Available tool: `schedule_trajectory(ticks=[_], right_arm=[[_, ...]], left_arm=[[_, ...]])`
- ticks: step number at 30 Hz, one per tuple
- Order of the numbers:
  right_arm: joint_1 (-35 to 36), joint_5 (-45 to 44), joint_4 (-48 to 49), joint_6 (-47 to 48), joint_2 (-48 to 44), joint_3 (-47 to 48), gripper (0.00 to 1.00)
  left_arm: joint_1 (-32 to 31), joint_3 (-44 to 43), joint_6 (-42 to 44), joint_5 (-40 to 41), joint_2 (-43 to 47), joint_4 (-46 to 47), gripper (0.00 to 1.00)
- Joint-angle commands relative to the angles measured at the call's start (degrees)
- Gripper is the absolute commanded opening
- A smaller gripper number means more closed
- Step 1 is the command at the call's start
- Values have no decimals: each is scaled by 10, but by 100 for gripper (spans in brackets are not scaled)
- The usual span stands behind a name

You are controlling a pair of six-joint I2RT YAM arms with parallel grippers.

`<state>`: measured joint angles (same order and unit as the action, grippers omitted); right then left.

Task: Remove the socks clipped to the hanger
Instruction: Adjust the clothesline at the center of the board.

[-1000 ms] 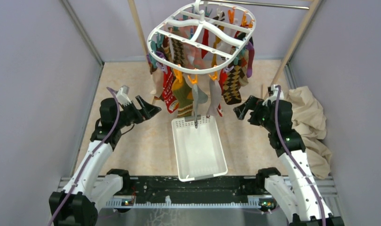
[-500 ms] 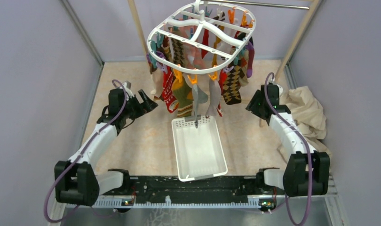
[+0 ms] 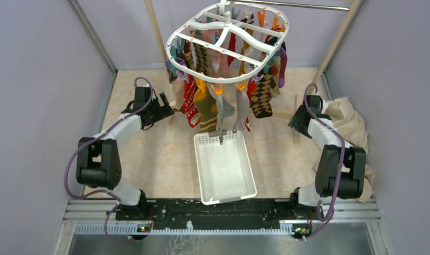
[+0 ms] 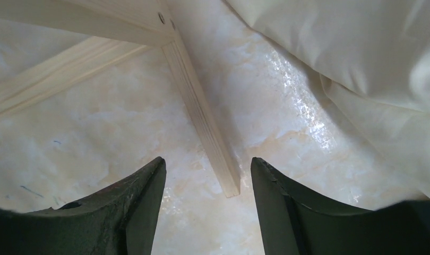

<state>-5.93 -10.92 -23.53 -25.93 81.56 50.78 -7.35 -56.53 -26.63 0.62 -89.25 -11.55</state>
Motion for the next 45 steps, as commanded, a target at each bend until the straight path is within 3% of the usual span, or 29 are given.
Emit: schedule_trajectory(ticks=[1,7,12,20,28,30,35,45], right_arm=[[-15,20,26,28,30,32,61],[-18,26,23,35,70,49,58],[-18,17,23,37,85,52,36],[-18,-14,24,49,117,61,36],[-18,-25,22,53,164,85,43],[-17,-21,25,55,173,92,38],[-16,-3,28,64,185,109,17],[44,-55,26,88,208,138,12]], left_arm=[[0,-23,22,48,-30,-6,99],[-5,-23,6,28,-85,28,97],[-38,-36,20,70,-129,32,93],[-57,-48,25,102,-174,23,74],[-57,17,12,127,-127,25,66],[-58,39,7,126,-111,33,65],[-59,88,-1,140,-70,37,63],[-66,144,-12,147,-9,40,61]])
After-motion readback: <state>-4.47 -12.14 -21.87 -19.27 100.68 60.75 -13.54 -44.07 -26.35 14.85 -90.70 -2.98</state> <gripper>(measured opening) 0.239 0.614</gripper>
